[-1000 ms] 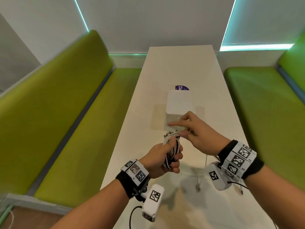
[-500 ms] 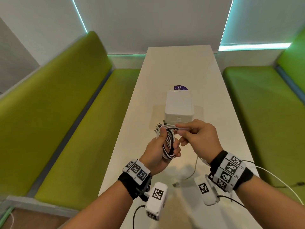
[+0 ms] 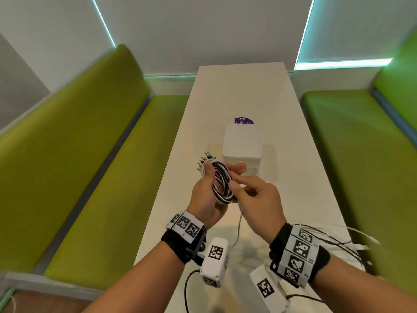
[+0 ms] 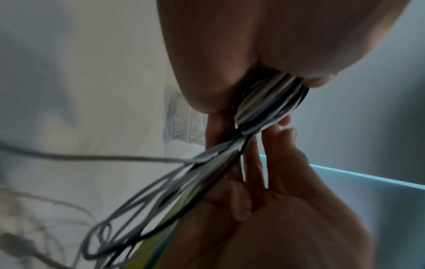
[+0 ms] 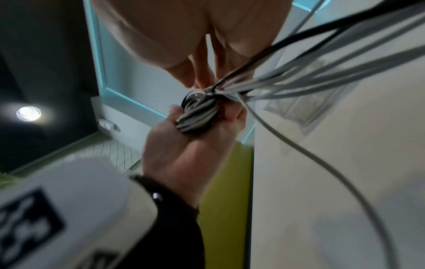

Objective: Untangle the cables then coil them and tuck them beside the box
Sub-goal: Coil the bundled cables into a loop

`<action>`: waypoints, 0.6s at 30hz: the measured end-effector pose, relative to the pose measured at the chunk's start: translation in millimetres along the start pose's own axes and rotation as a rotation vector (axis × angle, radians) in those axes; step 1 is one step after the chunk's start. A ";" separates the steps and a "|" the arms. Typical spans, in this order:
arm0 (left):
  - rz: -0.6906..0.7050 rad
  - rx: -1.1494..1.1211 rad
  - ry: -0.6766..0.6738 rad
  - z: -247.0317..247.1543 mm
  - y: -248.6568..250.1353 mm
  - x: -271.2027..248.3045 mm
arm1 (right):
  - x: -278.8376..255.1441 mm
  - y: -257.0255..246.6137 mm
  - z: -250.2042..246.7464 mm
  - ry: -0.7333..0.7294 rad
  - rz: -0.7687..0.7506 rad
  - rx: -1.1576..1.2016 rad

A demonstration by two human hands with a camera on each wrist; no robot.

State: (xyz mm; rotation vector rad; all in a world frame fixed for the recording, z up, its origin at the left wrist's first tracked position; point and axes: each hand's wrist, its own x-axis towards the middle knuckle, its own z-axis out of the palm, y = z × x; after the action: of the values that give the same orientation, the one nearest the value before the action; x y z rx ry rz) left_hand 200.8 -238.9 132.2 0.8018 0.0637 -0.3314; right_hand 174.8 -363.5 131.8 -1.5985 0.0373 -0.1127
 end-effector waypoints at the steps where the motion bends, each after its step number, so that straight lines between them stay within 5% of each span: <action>1: -0.004 -0.046 0.006 -0.7 2.1 1.1 | -0.1 1.3 1.0 -0.014 -0.002 -0.018; 8: 0.040 -0.111 -0.031 -5.5 12.2 -0.4 | -4.6 -0.6 -3.7 -0.142 0.208 0.032; 13: 0.089 -0.068 0.007 -17.5 24.7 3.2 | -9.4 18.0 -16.8 -0.562 0.228 -0.384; 18: 0.176 0.013 0.046 -29.8 55.3 6.6 | -5.6 40.6 -50.0 -0.601 0.237 -0.685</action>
State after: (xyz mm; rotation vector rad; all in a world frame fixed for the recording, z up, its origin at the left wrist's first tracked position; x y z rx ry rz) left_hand 226.5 -183.6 148.7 0.8217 0.0343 -0.1474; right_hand 166.4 -414.0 92.4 -2.2342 -0.2238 0.6271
